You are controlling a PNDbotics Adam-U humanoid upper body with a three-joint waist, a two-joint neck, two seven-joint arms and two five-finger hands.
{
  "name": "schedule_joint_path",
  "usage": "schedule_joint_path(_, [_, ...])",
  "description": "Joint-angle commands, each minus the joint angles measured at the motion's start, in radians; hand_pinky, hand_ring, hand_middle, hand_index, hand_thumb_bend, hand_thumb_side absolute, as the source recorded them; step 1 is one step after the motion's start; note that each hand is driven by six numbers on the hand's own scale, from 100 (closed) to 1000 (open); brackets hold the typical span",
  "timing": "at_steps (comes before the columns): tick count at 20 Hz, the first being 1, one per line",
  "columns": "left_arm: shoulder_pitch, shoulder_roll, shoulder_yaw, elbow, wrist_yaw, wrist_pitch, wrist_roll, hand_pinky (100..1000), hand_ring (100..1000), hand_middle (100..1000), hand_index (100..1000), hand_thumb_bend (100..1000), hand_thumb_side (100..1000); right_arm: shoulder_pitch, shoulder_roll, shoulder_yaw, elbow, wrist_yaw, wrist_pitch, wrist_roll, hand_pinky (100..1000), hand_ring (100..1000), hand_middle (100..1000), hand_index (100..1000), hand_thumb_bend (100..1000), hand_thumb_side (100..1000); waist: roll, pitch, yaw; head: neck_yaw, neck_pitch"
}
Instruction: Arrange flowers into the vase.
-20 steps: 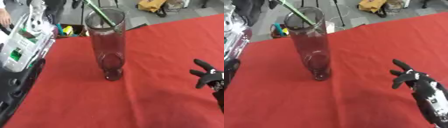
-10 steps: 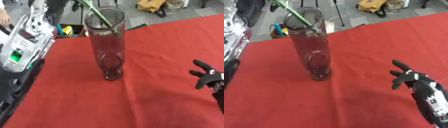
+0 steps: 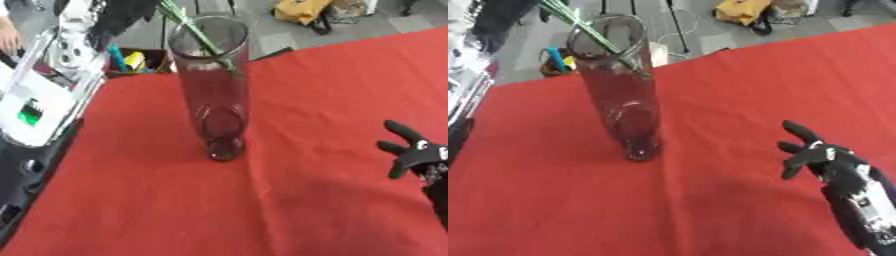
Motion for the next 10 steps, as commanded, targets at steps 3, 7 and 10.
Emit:
schedule_joint_path(3, [-0.011, 0.032, 0.022, -0.018, -0.025, -0.015, -0.011, 277, 486, 523, 541, 100, 620, -0.003, -0.004, -0.005, -0.020, 0.005, 0.002, -0.001, 904, 1000, 483, 666, 100, 910, -0.008, -0.022, 0.002, -0.004, -0.005])
schedule_joint_path(7, [-0.008, 0.035, 0.020, -0.015, -0.056, -0.025, -0.034, 320, 517, 551, 585, 100, 606, -0.003, -0.004, -0.004, -0.020, 0.006, 0.003, -0.001, 905, 1000, 482, 666, 100, 910, -0.009, -0.020, 0.004, -0.004, -0.006])
schedule_joint_path(10, [-0.008, 0.036, 0.020, -0.014, -0.072, -0.033, -0.050, 355, 553, 598, 644, 100, 595, -0.003, -0.003, -0.004, -0.020, 0.009, 0.005, 0.001, 906, 1000, 482, 666, 100, 910, -0.009, -0.019, 0.006, -0.004, -0.005])
